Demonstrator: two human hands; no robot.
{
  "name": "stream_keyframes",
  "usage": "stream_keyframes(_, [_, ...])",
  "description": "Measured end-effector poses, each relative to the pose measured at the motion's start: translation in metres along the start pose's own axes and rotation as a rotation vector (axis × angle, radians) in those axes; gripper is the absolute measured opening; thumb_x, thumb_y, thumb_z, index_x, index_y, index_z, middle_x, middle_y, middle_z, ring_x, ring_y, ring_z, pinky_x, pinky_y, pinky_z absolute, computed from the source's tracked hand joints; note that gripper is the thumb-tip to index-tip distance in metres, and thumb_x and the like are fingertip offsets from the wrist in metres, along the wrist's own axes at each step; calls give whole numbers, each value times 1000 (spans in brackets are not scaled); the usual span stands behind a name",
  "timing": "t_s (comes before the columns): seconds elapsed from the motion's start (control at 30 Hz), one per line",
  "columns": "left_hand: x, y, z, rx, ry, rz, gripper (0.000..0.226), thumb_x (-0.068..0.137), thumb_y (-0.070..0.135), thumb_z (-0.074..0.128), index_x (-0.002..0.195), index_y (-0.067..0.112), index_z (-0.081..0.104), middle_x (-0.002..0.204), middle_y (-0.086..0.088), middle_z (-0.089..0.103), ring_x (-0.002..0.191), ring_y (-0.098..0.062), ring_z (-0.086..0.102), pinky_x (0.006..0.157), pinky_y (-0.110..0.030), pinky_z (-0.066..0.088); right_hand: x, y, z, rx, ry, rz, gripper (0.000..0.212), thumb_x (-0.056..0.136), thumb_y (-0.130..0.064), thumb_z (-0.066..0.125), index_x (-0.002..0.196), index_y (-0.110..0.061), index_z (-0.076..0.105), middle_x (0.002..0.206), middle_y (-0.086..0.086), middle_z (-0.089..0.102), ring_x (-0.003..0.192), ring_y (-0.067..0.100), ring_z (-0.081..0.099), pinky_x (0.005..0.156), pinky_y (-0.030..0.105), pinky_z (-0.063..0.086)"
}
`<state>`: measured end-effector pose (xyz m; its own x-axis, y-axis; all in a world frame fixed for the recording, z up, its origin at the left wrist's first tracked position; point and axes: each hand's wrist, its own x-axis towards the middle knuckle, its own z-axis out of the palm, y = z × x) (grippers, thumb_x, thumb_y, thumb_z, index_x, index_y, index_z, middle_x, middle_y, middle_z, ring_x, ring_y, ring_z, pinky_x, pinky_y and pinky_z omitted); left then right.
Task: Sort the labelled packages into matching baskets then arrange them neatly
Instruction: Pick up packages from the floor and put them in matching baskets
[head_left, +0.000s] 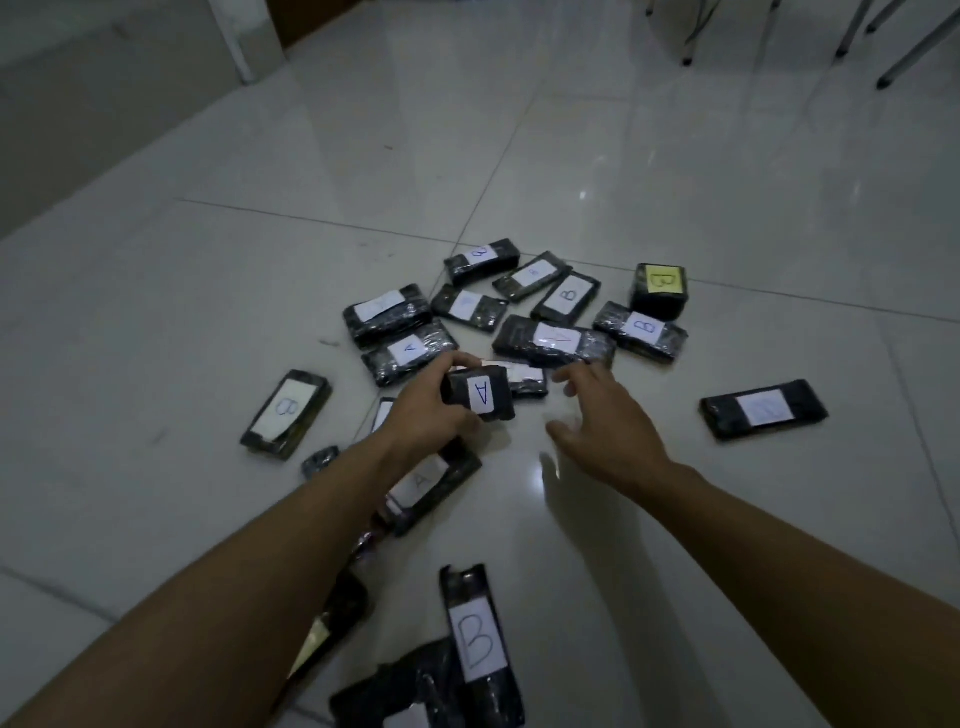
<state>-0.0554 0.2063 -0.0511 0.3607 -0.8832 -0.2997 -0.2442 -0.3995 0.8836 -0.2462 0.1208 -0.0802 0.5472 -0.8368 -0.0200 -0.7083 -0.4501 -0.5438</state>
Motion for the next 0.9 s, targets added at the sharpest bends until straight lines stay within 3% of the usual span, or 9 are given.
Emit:
stream_keyframes(0.27, [-36,-4,-61,-25,-66,-98,57,72,-17,64,116,18,55,98,-8,61,87,-22,63,75,-40,59,-28,-48,23,29,-64,-65,51,85,-31,70,130,-28,48,126,-6,48,113,14,49,87,35,48])
stream_keyframes(0.37, [-50,-4,-77,12,-127,-125,47,79,-9,67,116,18,54,98,-6,62,83,-17,64,67,-29,58,-40,-60,29,12,-108,-70,53,86,-33,70,133,-29,47,129,-5,48,115,13,49,90,34,48])
stream_keyframes(0.47, [-64,-6,-91,62,-99,-132,33,87,6,67,115,16,55,96,-3,63,76,-13,66,62,-27,56,-51,-72,38,2,-142,-70,55,85,-33,70,134,-28,46,128,-4,49,116,15,48,90,34,47])
stream_keyframes(0.57, [-75,-11,-103,79,-80,-141,29,87,8,68,114,13,57,89,-1,61,67,-9,62,50,-19,49,-54,-80,50,-93,-156,-99,62,85,-35,69,139,-28,41,135,-2,44,121,19,44,93,37,48])
stream_keyframes(0.73, [-81,-17,-113,65,-77,-150,30,82,6,72,109,12,60,87,-2,63,69,-12,64,53,-21,52,-27,-92,57,-289,-290,-258,68,89,-29,62,149,-29,31,153,-3,35,133,23,34,105,43,37])
stream_keyframes(0.9, [-79,-24,-107,50,-105,-164,29,83,4,71,110,13,62,82,-1,60,70,-13,61,63,-27,52,-32,-85,57,-438,-330,-273,57,84,-41,69,135,-30,46,132,1,42,118,21,40,96,38,40])
